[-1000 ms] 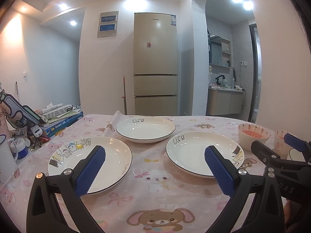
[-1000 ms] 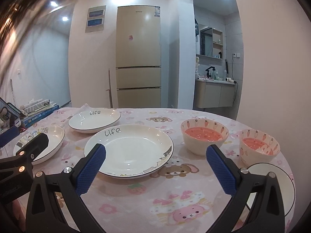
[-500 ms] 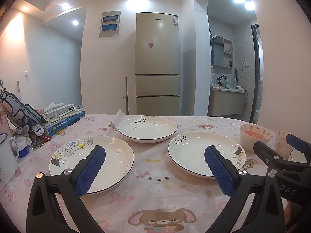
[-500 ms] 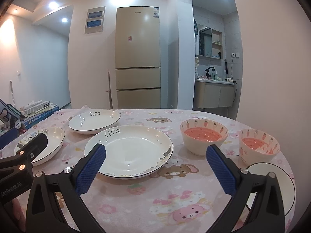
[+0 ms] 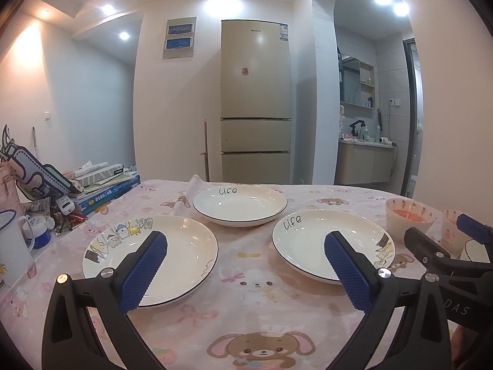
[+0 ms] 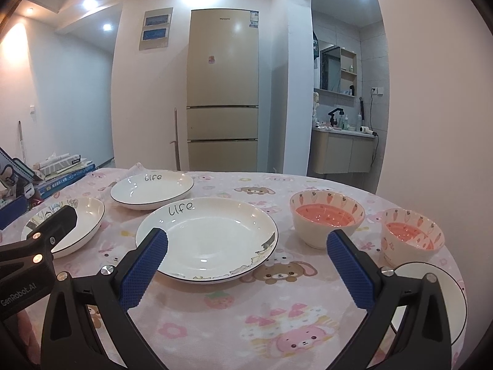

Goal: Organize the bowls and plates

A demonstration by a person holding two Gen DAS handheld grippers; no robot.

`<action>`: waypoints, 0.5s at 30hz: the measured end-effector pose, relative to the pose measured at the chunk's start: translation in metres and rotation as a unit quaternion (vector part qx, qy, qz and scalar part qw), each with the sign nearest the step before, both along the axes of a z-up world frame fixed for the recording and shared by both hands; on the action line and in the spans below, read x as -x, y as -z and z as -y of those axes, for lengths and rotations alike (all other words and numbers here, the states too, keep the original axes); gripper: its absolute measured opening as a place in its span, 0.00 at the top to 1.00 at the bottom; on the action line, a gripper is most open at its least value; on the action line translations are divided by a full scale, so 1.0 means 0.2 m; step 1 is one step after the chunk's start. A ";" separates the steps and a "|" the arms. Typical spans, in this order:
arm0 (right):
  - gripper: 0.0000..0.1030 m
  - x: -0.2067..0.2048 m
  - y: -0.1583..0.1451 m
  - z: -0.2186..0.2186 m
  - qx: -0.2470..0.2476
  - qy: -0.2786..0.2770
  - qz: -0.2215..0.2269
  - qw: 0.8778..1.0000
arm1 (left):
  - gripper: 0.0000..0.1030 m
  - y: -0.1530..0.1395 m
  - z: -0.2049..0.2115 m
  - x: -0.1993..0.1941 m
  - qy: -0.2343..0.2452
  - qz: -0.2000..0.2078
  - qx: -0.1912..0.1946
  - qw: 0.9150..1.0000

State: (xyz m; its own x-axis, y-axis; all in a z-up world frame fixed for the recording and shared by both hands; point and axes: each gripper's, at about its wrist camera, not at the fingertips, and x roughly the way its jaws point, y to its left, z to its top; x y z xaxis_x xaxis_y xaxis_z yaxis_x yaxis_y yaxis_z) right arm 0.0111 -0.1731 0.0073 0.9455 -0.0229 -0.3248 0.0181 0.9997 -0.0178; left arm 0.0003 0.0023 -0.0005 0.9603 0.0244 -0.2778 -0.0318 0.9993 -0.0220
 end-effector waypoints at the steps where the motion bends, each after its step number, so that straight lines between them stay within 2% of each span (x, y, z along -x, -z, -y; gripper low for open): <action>1: 0.00 0.00 0.00 0.00 -0.002 0.001 0.001 1.000 | 0.00 0.00 0.00 0.00 0.000 0.000 0.000 1.000; 15: 0.00 0.01 0.00 0.01 -0.009 -0.005 0.006 1.000 | 0.00 0.00 0.00 0.00 0.000 0.000 0.000 1.000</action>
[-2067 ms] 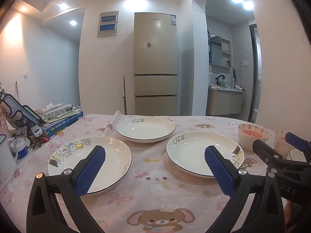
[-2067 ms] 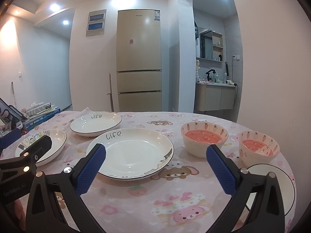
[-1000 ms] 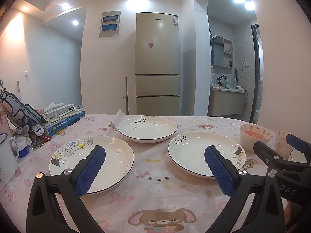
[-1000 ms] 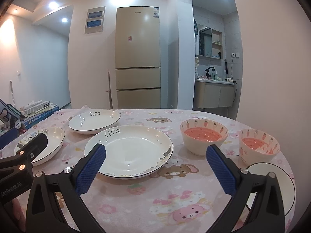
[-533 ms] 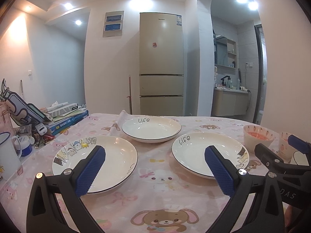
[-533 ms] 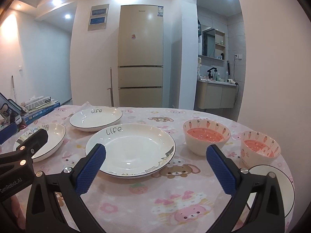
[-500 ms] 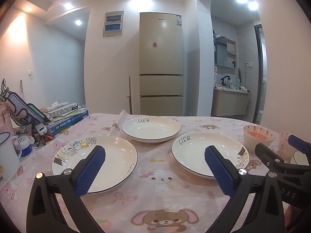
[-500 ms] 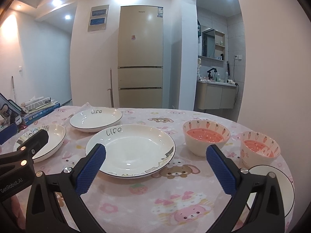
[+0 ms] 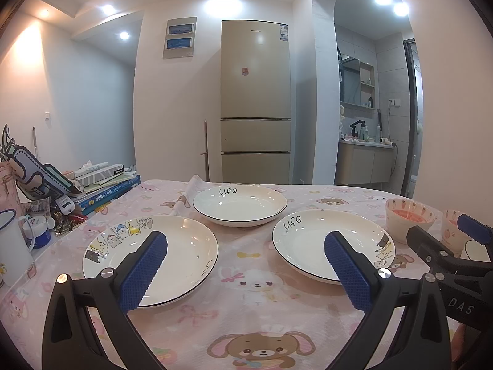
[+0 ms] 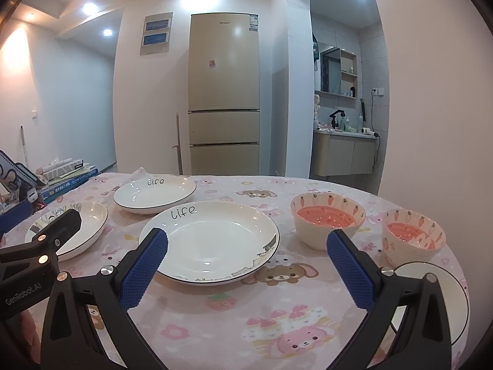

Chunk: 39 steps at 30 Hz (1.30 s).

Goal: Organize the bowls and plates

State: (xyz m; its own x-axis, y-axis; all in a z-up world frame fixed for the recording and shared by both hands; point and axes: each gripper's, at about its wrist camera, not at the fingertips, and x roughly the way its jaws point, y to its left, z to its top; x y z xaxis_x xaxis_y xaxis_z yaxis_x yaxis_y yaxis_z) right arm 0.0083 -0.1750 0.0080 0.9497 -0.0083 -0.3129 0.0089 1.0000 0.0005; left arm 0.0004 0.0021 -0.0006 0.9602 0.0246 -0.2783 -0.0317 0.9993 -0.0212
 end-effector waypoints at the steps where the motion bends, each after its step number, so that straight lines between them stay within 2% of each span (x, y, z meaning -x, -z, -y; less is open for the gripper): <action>1: 0.00 0.00 0.00 0.00 -0.001 0.001 0.000 1.000 | 0.00 0.00 0.00 0.00 0.000 0.000 0.000 1.000; 14: 0.00 0.01 0.00 -0.01 0.005 -0.001 0.001 1.000 | 0.00 0.00 -0.01 0.00 -0.003 0.000 0.001 1.000; 19: 0.00 0.04 -0.01 0.01 0.002 0.002 0.010 1.000 | 0.00 -0.03 -0.05 0.06 0.001 0.028 0.031 0.999; 21: 0.00 0.04 -0.03 0.03 0.000 -0.007 -0.003 1.000 | 0.00 -0.07 -0.01 0.07 -0.014 0.010 0.011 1.000; 23: 0.00 0.07 -0.06 0.06 -0.003 -0.003 0.003 1.000 | 0.00 -0.12 0.02 0.12 -0.003 0.017 0.001 1.000; 26: 0.00 0.14 -0.11 0.11 -0.006 0.013 0.024 1.000 | 0.00 -0.20 0.06 0.20 0.018 0.043 0.006 0.999; 30: 0.00 0.20 -0.16 0.22 -0.035 -0.010 0.008 0.999 | 0.00 -0.31 0.15 0.27 0.053 0.055 -0.007 0.997; 33: 0.00 0.25 -0.19 0.30 -0.032 0.012 0.012 0.999 | 0.00 -0.36 0.19 0.29 0.067 0.069 0.020 0.995; 36: 0.00 0.30 -0.20 0.37 -0.005 0.075 0.011 0.997 | 0.00 -0.40 0.28 0.24 0.092 0.055 0.016 0.994; 39: 0.00 0.29 -0.24 0.47 -0.020 0.049 -0.008 0.999 | 0.00 -0.45 0.36 0.17 0.105 0.041 0.015 0.993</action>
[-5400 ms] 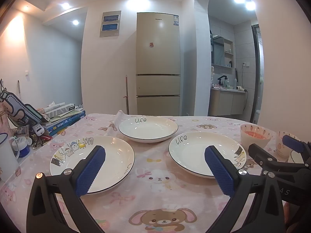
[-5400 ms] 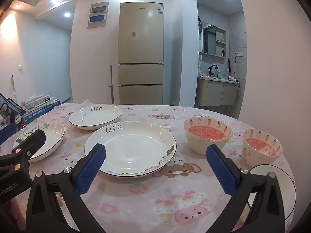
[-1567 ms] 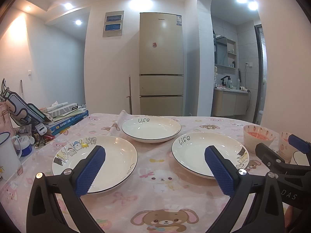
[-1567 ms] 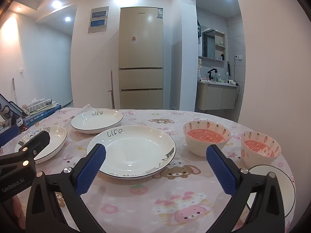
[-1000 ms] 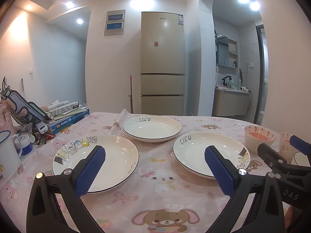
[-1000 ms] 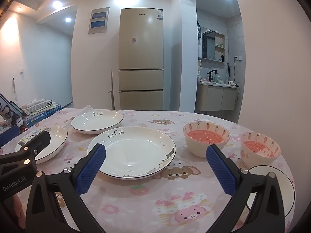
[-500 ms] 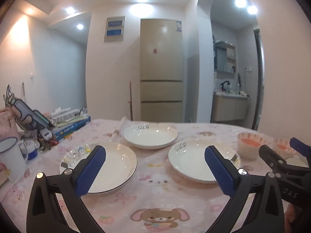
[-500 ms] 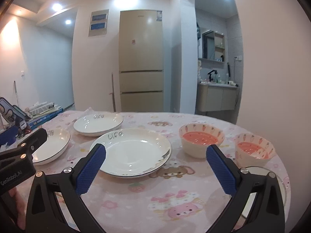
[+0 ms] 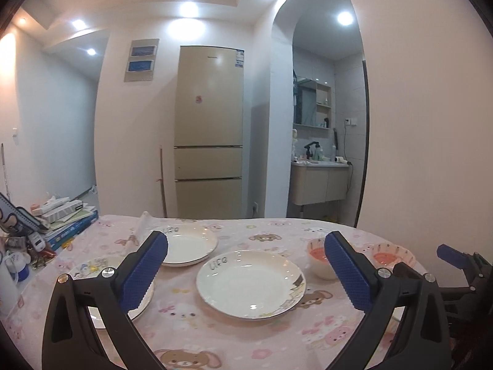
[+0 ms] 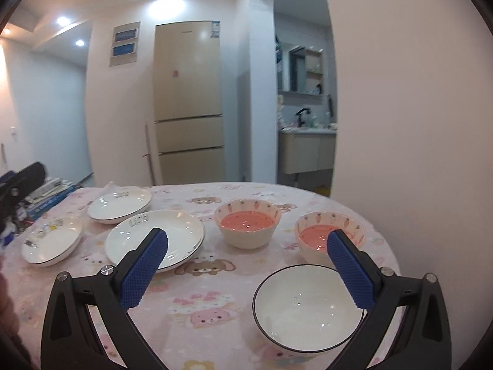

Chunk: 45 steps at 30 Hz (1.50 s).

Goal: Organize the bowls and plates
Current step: 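Move the right tool to a pink bowl rim while the left tool approaches its rim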

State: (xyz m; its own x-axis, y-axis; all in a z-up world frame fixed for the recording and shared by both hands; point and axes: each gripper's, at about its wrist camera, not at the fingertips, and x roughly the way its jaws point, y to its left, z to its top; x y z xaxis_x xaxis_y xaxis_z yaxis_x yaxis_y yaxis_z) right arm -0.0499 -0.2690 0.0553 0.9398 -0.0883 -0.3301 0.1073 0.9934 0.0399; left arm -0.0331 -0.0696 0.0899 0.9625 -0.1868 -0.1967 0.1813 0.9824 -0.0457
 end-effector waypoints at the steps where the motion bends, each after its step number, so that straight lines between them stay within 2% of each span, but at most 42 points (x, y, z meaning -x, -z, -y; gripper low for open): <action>1: 0.00 0.00 -0.02 0.03 0.000 -0.009 0.002 1.000 | 0.00 -0.01 0.02 -0.02 0.004 -0.005 0.000 1.000; 4: 0.03 -0.02 -0.11 0.11 0.031 -0.007 0.020 0.999 | 0.00 -0.09 0.11 -0.11 0.006 -0.017 -0.005 1.000; 5: 0.11 -0.04 -0.14 0.14 0.039 -0.015 0.018 0.999 | 0.00 -0.11 0.13 -0.14 0.003 -0.018 -0.009 1.000; 6: 0.14 -0.07 -0.17 0.16 0.042 -0.023 0.012 0.999 | 0.00 -0.13 0.17 -0.18 0.004 -0.020 -0.013 1.000; 9: 0.16 -0.15 -0.25 0.29 0.020 -0.034 -0.008 0.999 | 0.00 -0.17 0.25 -0.32 0.023 -0.038 -0.021 0.999; 10: 0.21 -0.19 -0.27 0.33 0.012 -0.042 -0.019 0.999 | 0.00 -0.18 0.28 -0.38 0.025 -0.047 -0.026 0.998; 12: 0.32 -0.28 -0.30 0.40 -0.004 -0.060 -0.047 0.997 | 0.00 -0.18 0.35 -0.49 0.029 -0.076 -0.036 0.996; 14: 0.72 -0.38 -0.31 0.46 -0.032 -0.089 -0.086 0.992 | 0.00 -0.16 0.39 -0.61 0.034 -0.121 -0.037 0.991; 15: 0.75 -0.43 -0.29 0.50 -0.059 -0.106 -0.115 0.986 | 0.00 -0.15 0.40 -0.67 0.034 -0.137 -0.028 0.990; 17: 0.75 -0.53 -0.25 0.56 -0.114 -0.136 -0.157 0.972 | 0.04 -0.15 0.41 -0.73 0.038 -0.145 -0.013 0.989; 20: 0.75 -0.63 -0.19 0.59 -0.100 -0.131 -0.182 0.969 | 0.12 -0.14 0.43 -0.82 0.061 -0.165 -0.012 0.984; 21: 0.75 -0.67 -0.18 0.60 -0.097 -0.128 -0.190 0.969 | 0.18 -0.13 0.44 -0.85 0.074 -0.176 -0.013 0.982; 22: 0.75 -0.70 -0.17 0.62 -0.100 -0.132 -0.200 0.966 | 0.28 -0.12 0.46 -0.88 0.083 -0.187 -0.015 0.979; 25: 0.75 -0.85 -0.14 0.66 -0.120 -0.152 -0.240 0.951 | 0.44 -0.08 0.52 -1.01 0.109 -0.243 -0.026 0.964; 29: 0.75 -1.05 -0.05 0.64 -0.122 -0.161 -0.304 0.931 | 0.50 0.00 0.61 -1.13 0.135 -0.304 -0.045 0.942; 32: 0.78 -1.18 0.04 0.65 -0.149 -0.166 -0.367 0.903 | 0.51 0.09 0.69 -1.23 0.160 -0.363 -0.052 0.917; 33: 0.78 -1.21 0.06 0.65 -0.150 -0.167 -0.378 0.898 | 0.52 0.12 0.72 -1.26 0.168 -0.381 -0.056 0.908; 35: 0.78 -1.25 0.08 0.64 -0.136 -0.161 -0.389 0.897 | 0.53 0.16 0.77 -1.31 0.164 -0.399 -0.068 0.899; 38: 0.78 -1.30 0.12 0.63 -0.121 -0.155 -0.407 0.892 | 0.55 0.23 0.80 -1.38 0.155 -0.410 -0.083 0.895; 40: 0.78 -1.34 0.17 0.64 -0.118 -0.147 -0.422 0.887 | 0.55 0.31 0.83 -1.44 0.158 -0.430 -0.087 0.885; 42: 0.78 -1.38 0.22 0.64 -0.125 -0.145 -0.438 0.878 | 0.55 0.40 0.85 -1.49 0.158 -0.457 -0.092 0.871; 43: 0.78 -1.40 0.24 0.64 -0.128 -0.145 -0.446 0.874 | 0.61 0.43 0.85 -1.51 0.149 -0.470 -0.095 0.865; 45: 0.78 -1.42 0.25 0.64 -0.130 -0.146 -0.454 0.869 | 0.63 0.48 0.84 -1.54 0.157 -0.486 -0.084 0.856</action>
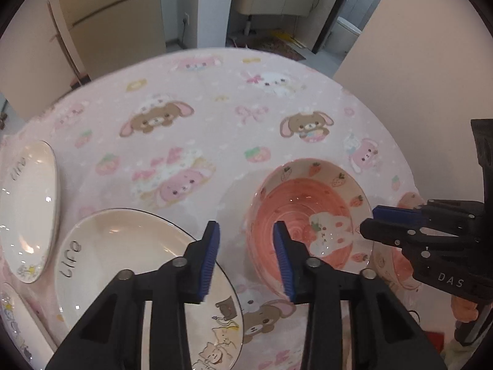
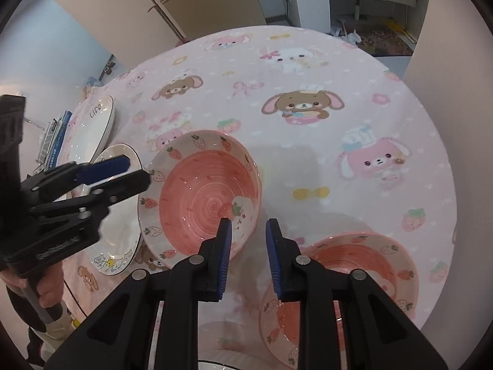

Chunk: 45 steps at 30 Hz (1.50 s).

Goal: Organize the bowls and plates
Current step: 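Move the right tool to a pink bowl rim while the left tool approaches its rim, then close the right gripper on the pink bowl rim while the left gripper grips it too, then lift the pink bowl with both grippers and lower it into the other pink bowl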

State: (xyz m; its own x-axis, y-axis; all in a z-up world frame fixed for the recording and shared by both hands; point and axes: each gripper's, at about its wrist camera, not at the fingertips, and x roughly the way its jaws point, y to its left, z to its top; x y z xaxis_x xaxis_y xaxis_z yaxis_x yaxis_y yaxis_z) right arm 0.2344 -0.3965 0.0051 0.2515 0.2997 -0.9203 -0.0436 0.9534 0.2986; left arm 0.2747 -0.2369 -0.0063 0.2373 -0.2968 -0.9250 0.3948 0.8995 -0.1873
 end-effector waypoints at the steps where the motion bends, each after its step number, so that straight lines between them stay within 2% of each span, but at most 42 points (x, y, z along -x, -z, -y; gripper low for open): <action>1: 0.78 -0.01 0.00 -0.01 0.001 -0.002 0.000 1.000 | 0.63 0.01 0.00 -0.01 0.001 -0.010 0.013 1.000; 3: 0.79 -0.02 0.02 -0.01 0.009 -0.002 -0.005 1.000 | 0.66 0.03 -0.01 -0.02 -0.005 -0.016 0.019 1.000; 4: 0.82 -0.03 0.03 -0.01 0.010 0.001 -0.009 1.000 | 0.79 0.05 -0.01 -0.03 -0.008 -0.019 0.019 1.000; 5: 0.87 -0.04 0.05 -0.02 0.009 0.003 -0.016 1.000 | 0.85 0.05 -0.01 -0.04 -0.010 -0.024 0.017 1.000; 9: 0.91 -0.08 0.11 -0.01 -0.006 0.013 -0.036 0.999 | 0.91 0.10 0.00 -0.06 -0.007 -0.039 0.016 0.999; 13: 0.91 -0.08 0.12 -0.02 0.003 0.009 -0.038 0.999 | 0.93 0.17 0.02 -0.07 -0.006 -0.053 0.011 0.999; 15: 0.91 -0.08 0.13 -0.02 0.004 0.012 -0.039 0.999 | 0.93 0.19 0.03 -0.06 -0.008 -0.046 0.007 0.999; 18: 0.93 -0.08 0.13 -0.02 0.007 0.038 -0.037 0.999 | 0.93 0.19 0.04 -0.06 -0.007 -0.047 -0.003 0.999; 20: 0.93 -0.09 0.13 -0.04 0.021 0.034 -0.035 0.999 | 0.93 0.19 0.03 -0.06 -0.013 -0.053 0.000 0.999; 22: 0.94 -0.09 0.14 -0.02 0.010 0.043 -0.045 0.998 | 0.94 0.17 0.03 -0.05 -0.016 -0.054 0.001 0.998; 24: 0.94 -0.08 0.14 0.00 -0.012 0.058 -0.057 0.997 | 0.94 0.12 0.03 -0.03 -0.015 -0.038 0.002 0.999; 30: 0.94 -0.02 0.00 -0.01 -0.006 0.051 -0.028 0.998 | 0.94 -0.06 0.04 0.02 -0.005 -0.005 0.006 1.000; 38: 0.94 0.08 -0.24 0.08 -0.007 0.066 0.001 0.998 | 0.94 -0.24 0.13 0.11 0.009 0.010 0.033 0.999; 45: 0.94 0.23 -0.34 0.22 0.014 0.091 0.007 0.996 | 0.94 -0.31 0.29 0.21 0.038 0.008 0.059 0.997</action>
